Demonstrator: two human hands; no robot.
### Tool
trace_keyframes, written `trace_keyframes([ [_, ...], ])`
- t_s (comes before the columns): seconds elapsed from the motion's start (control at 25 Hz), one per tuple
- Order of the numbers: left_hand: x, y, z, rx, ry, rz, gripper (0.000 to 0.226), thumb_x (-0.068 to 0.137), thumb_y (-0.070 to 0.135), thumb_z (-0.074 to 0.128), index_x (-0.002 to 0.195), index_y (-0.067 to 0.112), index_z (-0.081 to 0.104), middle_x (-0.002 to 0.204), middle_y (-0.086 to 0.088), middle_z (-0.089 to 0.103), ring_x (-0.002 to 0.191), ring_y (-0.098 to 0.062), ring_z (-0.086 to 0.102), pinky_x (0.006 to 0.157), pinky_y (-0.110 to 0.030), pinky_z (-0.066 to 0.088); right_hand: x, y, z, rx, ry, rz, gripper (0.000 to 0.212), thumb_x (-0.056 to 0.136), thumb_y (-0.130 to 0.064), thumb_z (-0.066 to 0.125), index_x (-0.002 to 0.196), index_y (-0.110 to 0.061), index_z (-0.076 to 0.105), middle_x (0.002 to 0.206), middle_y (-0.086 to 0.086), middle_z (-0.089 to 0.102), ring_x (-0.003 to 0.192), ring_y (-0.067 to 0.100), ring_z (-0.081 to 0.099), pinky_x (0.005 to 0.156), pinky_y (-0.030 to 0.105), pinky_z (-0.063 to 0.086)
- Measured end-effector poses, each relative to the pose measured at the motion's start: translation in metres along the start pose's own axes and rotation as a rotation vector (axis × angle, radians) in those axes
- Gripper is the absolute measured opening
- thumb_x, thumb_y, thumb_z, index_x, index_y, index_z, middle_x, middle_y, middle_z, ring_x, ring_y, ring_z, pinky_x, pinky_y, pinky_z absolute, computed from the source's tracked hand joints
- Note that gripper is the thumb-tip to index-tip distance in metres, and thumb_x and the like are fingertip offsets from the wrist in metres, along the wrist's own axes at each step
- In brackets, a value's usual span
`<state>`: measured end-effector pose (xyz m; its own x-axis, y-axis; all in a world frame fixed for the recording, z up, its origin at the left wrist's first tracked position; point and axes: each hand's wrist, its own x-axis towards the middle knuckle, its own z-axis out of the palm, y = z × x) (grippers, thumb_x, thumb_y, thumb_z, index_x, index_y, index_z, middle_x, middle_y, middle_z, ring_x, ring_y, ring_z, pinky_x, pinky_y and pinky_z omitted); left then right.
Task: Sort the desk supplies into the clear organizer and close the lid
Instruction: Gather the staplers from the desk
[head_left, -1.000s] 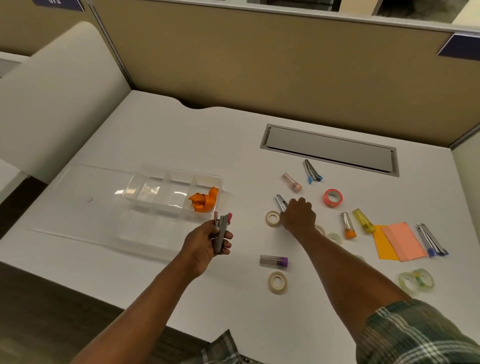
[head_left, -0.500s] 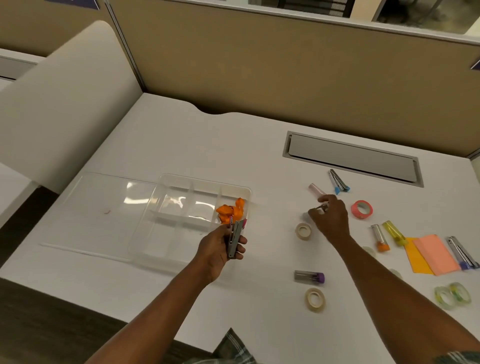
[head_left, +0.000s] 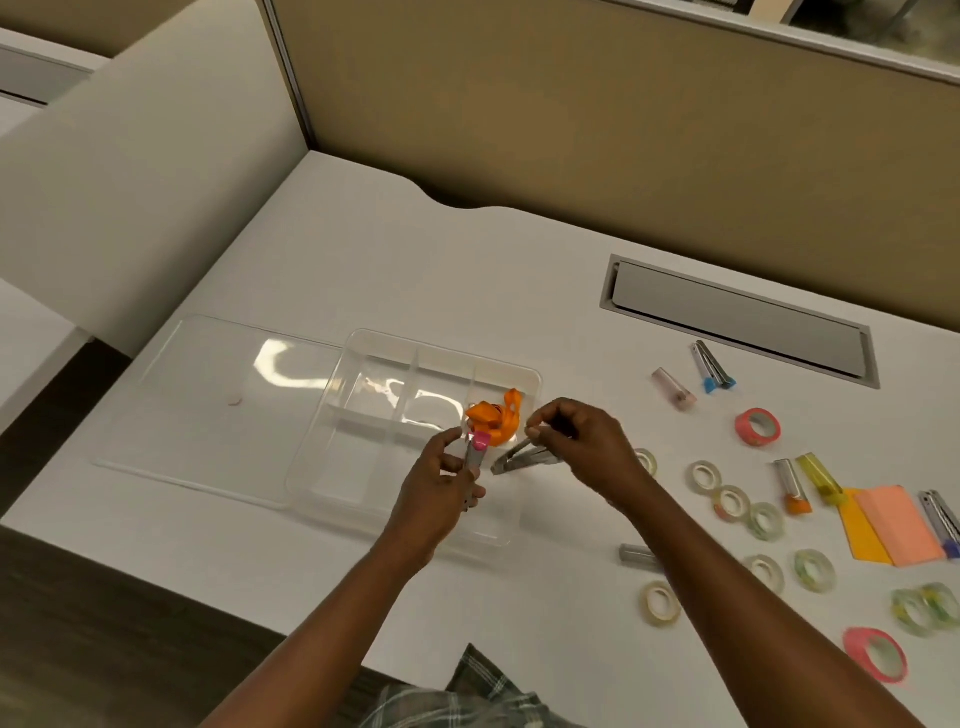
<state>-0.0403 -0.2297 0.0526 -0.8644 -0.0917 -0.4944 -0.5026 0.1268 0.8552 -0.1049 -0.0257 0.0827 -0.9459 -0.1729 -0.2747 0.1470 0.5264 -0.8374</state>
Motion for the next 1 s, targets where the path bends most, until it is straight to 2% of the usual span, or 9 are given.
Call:
trace_keyframes([
  [0.08, -0.001, -0.006, 0.002, 0.214, 0.042, 0.117, 0.057, 0.095, 0.022, 0.061, 0.145, 0.033, 0.036, 0.116, 0.01, 0.059, 0.095, -0.012, 0.069, 0.081, -0.031, 0.059, 0.0, -0.01, 0.018, -0.203, -0.119, -0.066, 0.004, 0.09, -0.02, 0.069, 0.09, -0.022, 0.072, 0.082, -0.008, 0.073, 0.074, 0.004, 0.067, 0.066, 0.018, 0.051],
  [0.16, 0.0, -0.012, 0.008, 0.387, 0.061, 0.217, 0.058, 0.094, 0.017, 0.061, 0.145, 0.029, 0.037, 0.117, 0.008, 0.053, 0.103, -0.013, 0.062, 0.086, -0.027, 0.053, 0.005, -0.017, 0.032, -0.378, -0.232, -0.09, 0.006, 0.091, -0.016, 0.068, 0.094, -0.014, 0.073, 0.087, 0.001, 0.073, 0.079, 0.013, 0.068, 0.072, 0.027, 0.053],
  [0.28, 0.003, -0.016, 0.019, 0.519, 0.076, 0.248, 0.05, 0.091, 0.008, 0.061, 0.136, 0.023, 0.044, 0.113, -0.005, 0.056, 0.097, -0.021, 0.062, 0.076, -0.021, 0.044, 0.018, -0.023, 0.047, -0.598, -0.387, -0.062, 0.016, 0.093, -0.014, 0.065, 0.105, -0.006, 0.074, 0.098, 0.01, 0.073, 0.089, 0.022, 0.069, 0.076, 0.023, 0.048],
  [0.48, 0.002, -0.022, 0.031, 0.682, 0.08, 0.209, 0.045, 0.092, 0.009, 0.061, 0.132, 0.013, 0.043, 0.113, -0.012, 0.056, 0.093, -0.026, 0.063, 0.076, -0.027, 0.051, 0.033, -0.026, 0.06, -0.805, -0.54, 0.048, 0.023, 0.094, -0.011, 0.064, 0.113, -0.002, 0.071, 0.107, 0.015, 0.073, 0.099, 0.026, 0.068, 0.078, 0.022, 0.045],
  [0.6, -0.001, -0.025, 0.038, 0.788, 0.092, 0.226, 0.036, 0.095, 0.013, 0.056, 0.129, 0.011, 0.043, 0.109, -0.012, 0.057, 0.089, -0.025, 0.064, 0.077, -0.031, 0.056, 0.04, -0.021, 0.071, -0.92, -0.608, 0.076, 0.026, 0.091, -0.011, 0.067, 0.116, -0.006, 0.07, 0.113, 0.01, 0.072, 0.107, 0.023, 0.067, 0.098, 0.029, 0.047],
  [0.64, -0.002, -0.026, 0.04, 0.801, 0.103, 0.223, 0.033, 0.096, 0.014, 0.054, 0.127, 0.011, 0.043, 0.108, -0.011, 0.057, 0.087, -0.024, 0.064, 0.075, -0.032, 0.056, 0.04, -0.021, 0.074, -0.97, -0.617, 0.064, 0.029, 0.093, -0.013, 0.064, 0.121, -0.006, 0.067, 0.119, 0.01, 0.071, 0.112, 0.023, 0.065, 0.102, 0.031, 0.045],
  [0.76, -0.002, -0.029, 0.045, 0.783, 0.118, 0.197, 0.033, 0.098, 0.011, 0.05, 0.129, 0.007, 0.04, 0.111, -0.011, 0.058, 0.089, -0.025, 0.065, 0.075, -0.033, 0.056, 0.04, -0.019, 0.074, -1.086, -0.523, -0.129, 0.039, 0.098, -0.011, 0.046, 0.136, -0.003, 0.052, 0.135, 0.016, 0.058, 0.124, 0.035, 0.056, 0.075, 0.023, 0.044],
  [0.88, 0.002, -0.035, 0.046, 0.896, 0.126, 0.25, 0.036, 0.1, 0.019, 0.051, 0.133, 0.01, 0.04, 0.111, -0.008, 0.06, 0.087, -0.018, 0.067, 0.078, -0.025, 0.056, 0.032, -0.015, 0.072, -1.027, -0.497, -0.074, 0.031, 0.094, -0.004, 0.056, 0.124, 0.004, 0.06, 0.125, 0.021, 0.063, 0.117, 0.035, 0.061, 0.09, 0.031, 0.047],
  [1.0, 0.004, -0.039, 0.047, 0.934, 0.12, 0.264, 0.039, 0.101, 0.025, 0.05, 0.136, 0.01, 0.04, 0.115, -0.007, 0.06, 0.09, -0.017, 0.067, 0.08, -0.023, 0.054, 0.024, -0.011, 0.071, -0.917, -0.443, -0.019, 0.026, 0.095, -0.009, 0.061, 0.119, 0.0, 0.064, 0.117, 0.017, 0.068, 0.107, 0.028, 0.066, 0.095, 0.031, 0.048],
])
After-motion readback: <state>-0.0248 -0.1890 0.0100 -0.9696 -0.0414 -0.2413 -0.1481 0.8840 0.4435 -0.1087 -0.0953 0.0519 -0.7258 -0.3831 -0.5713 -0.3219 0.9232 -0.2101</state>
